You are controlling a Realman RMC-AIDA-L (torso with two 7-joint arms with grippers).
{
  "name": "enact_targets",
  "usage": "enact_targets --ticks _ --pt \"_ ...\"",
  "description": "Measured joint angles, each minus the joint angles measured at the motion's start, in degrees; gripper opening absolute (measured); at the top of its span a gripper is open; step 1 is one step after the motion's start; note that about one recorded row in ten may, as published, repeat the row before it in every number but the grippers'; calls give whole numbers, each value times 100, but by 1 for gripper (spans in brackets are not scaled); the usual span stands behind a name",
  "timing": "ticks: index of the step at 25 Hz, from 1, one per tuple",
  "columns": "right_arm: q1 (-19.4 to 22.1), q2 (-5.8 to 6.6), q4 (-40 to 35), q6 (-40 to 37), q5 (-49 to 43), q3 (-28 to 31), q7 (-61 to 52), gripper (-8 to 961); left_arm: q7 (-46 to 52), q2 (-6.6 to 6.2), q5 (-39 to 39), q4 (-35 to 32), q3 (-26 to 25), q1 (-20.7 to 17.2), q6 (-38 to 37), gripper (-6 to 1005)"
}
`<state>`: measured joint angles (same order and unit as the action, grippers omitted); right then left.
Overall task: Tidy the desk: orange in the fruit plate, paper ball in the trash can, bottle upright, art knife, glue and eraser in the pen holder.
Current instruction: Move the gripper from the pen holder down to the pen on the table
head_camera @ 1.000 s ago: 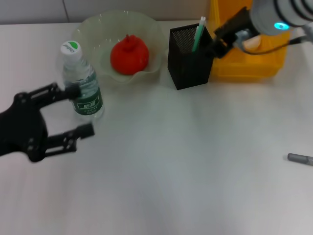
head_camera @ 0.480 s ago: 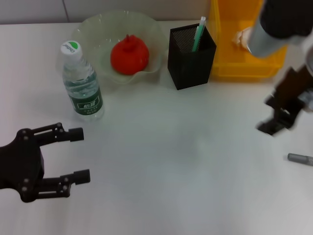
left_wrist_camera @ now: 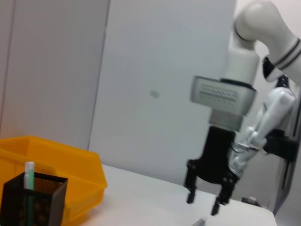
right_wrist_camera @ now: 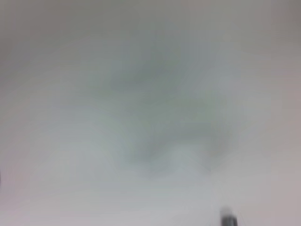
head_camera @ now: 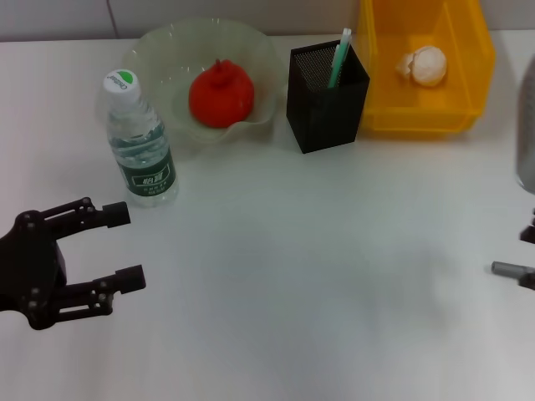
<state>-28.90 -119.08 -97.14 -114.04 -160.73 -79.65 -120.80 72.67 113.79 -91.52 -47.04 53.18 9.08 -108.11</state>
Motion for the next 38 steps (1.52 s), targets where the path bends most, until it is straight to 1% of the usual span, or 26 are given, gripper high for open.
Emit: enact_targets --ticks 3,5,9,10,13,14,18,22,25,34,38 --pt "166 -1 44 123 -215 122 368 570 0 0 0 0 0 0 0 802" --pt "267 -1 125 233 -290 195 536 570 24 28 -9 160 -17 53 47 802" --pt "509 -1 332 725 -332 294 875 570 86 35 -16 244 -20 87 168 802" --pt "509 -1 332 725 -332 294 875 570 87 38 -16 277 -21 94 207 802" --pt "543 -3 640 970 -328 313 999 569 87 56 -16 306 -22 100 244 802" --pt "545 -5 767 1066 -325 314 1036 569 87 106 -30 315 -24 102 281 802" --pt "508 -10 1265 1371 -320 322 1141 569 87 172 -75 332 -25 102 310 802" --pt "472 -4 1511 1713 -345 340 1232 568 33 192 -78 479 -25 82 319 802" --pt "465 -3 1530 1737 -346 359 1264 568 25 184 -78 525 -26 84 327 802" --pt "368 -1 1924 1779 -347 377 1329 497 21 188 -77 538 -21 103 379 802" --pt "354 5 1992 1837 -349 442 1386 408 35 188 -77 538 -21 103 379 802"
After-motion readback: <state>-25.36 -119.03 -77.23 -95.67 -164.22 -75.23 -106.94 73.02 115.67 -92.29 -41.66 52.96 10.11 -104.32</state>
